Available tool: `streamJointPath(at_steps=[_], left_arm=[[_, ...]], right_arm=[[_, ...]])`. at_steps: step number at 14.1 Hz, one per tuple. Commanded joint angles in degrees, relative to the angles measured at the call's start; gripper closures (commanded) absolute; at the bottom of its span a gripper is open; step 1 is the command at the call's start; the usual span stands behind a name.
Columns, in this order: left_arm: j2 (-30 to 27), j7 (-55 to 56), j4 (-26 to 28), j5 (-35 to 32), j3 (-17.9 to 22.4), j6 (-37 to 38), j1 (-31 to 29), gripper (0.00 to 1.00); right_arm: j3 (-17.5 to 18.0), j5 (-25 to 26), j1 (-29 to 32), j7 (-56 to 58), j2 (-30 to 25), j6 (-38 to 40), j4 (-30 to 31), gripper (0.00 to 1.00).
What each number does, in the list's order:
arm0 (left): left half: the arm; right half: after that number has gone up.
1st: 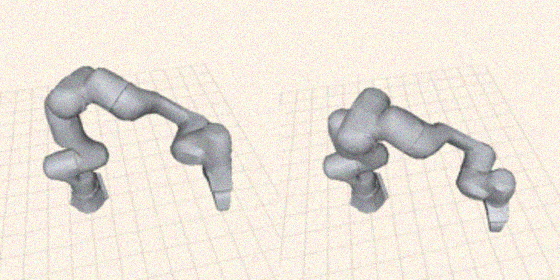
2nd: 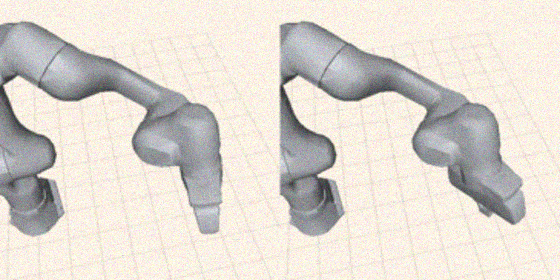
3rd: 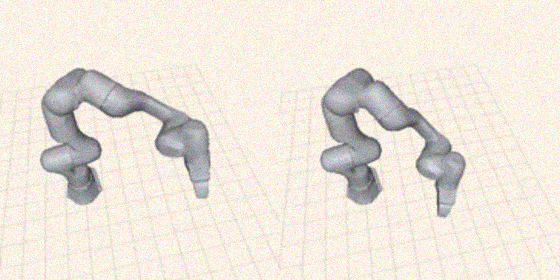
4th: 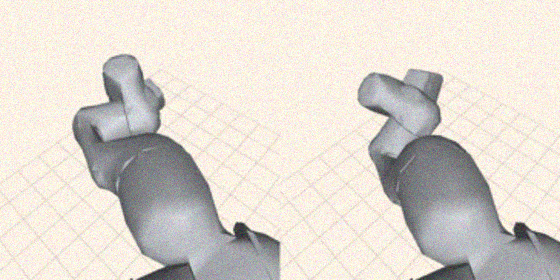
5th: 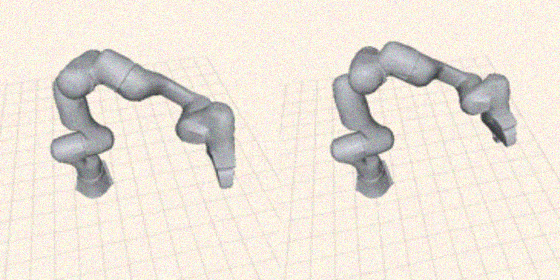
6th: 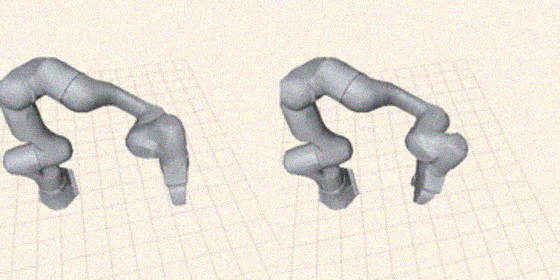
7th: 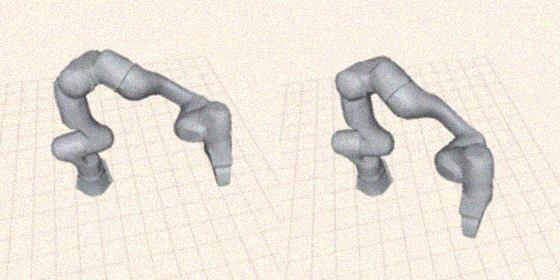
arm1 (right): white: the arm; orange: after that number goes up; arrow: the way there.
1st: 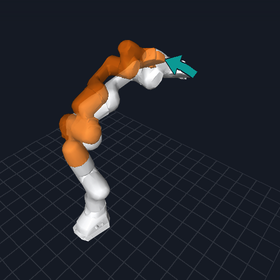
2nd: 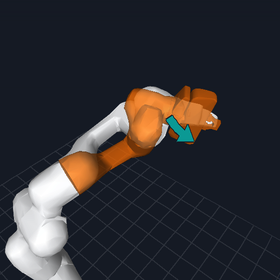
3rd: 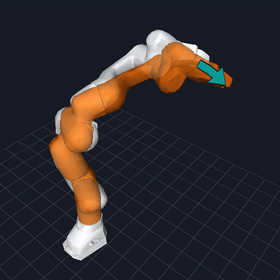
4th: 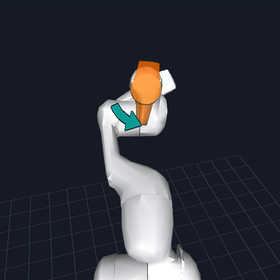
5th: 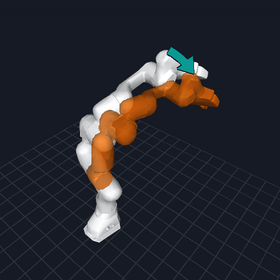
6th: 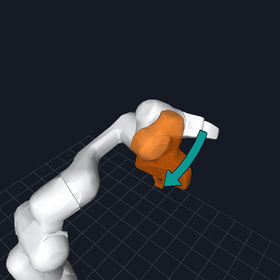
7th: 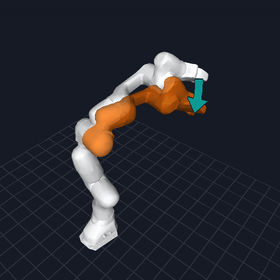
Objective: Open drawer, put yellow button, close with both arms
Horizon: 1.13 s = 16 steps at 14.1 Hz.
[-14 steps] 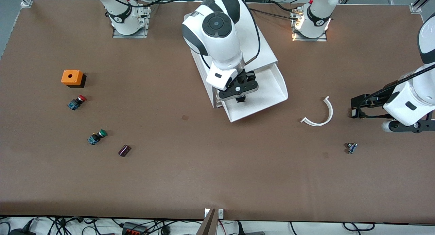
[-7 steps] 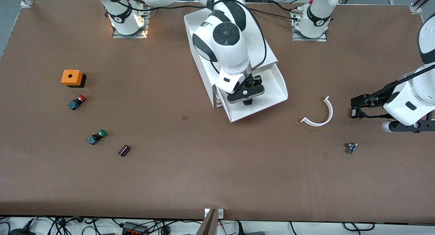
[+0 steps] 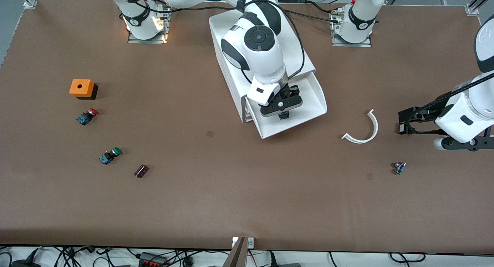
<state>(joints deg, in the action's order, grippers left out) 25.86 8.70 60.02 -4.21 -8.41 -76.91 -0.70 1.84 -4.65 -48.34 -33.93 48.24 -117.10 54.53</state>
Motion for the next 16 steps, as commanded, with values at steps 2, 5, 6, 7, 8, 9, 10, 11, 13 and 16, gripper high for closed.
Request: streamJointPath(at_steps=[2, 5, 6, 7, 8, 9, 10, 11, 13, 16], left_arm=[[-0.7, 0.6, -0.3, 0.9, -0.2, 0.4, -0.3, 0.00], [-0.6, 0.6, -0.3, 1.0, -0.2, 0.4, -0.3, 0.00], [-0.7, 0.6, -0.3, 1.0, -0.2, 0.4, -0.3, 0.00], [-0.7, 0.6, -0.3, 1.0, -0.2, 0.4, -0.3, 0.00], [-0.7, 0.6, -0.3, 0.9, -0.2, 0.4, -0.3, 0.00], [-0.7, 0.6, -0.3, 0.9, -0.2, 0.4, -0.3, 0.00], [-0.7, 0.6, -0.3, 0.9, -0.2, 0.4, -0.3, 0.00], [-0.7, 0.6, -0.3, 0.9, -0.2, 0.4, -0.3, 0.00], [-0.7, 0.6, -0.3, 1.0, -0.2, 0.4, -0.3, 0.00], [-1.5, 0.6, 0.1, 0.9, -0.1, 0.4, -0.3, 0.00]], right_arm=[[-0.3, -0.2, -0.1, -1.0, 0.3, 1.4, -2.2, 0.00], [-0.4, -0.2, 0.4, -1.0, -0.3, 4.4, -5.1, 0.00], [-0.4, -0.1, 0.9, -1.0, -0.3, 6.1, -7.1, 0.00], [-0.5, -0.1, 1.1, -0.9, -0.9, 7.8, -8.4, 0.00], [-0.5, -0.2, 2.3, -0.9, -2.0, 9.2, -8.7, 0.00], [-0.5, -0.2, 3.2, -0.9, -3.2, 11.0, -8.6, 0.00], [-0.5, 0.1, 4.7, -0.9, -4.3, 13.2, -8.6, 0.00], [-0.7, 0.4, 6.0, -0.8, -5.2, 15.2, -8.6, 0.00], [-3.0, 0.9, 7.5, -0.2, -6.2, 18.3, -8.4, 0.00], [-7.5, 0.8, 8.2, 0.2, -6.2, 20.2, -8.1, 0.00]])
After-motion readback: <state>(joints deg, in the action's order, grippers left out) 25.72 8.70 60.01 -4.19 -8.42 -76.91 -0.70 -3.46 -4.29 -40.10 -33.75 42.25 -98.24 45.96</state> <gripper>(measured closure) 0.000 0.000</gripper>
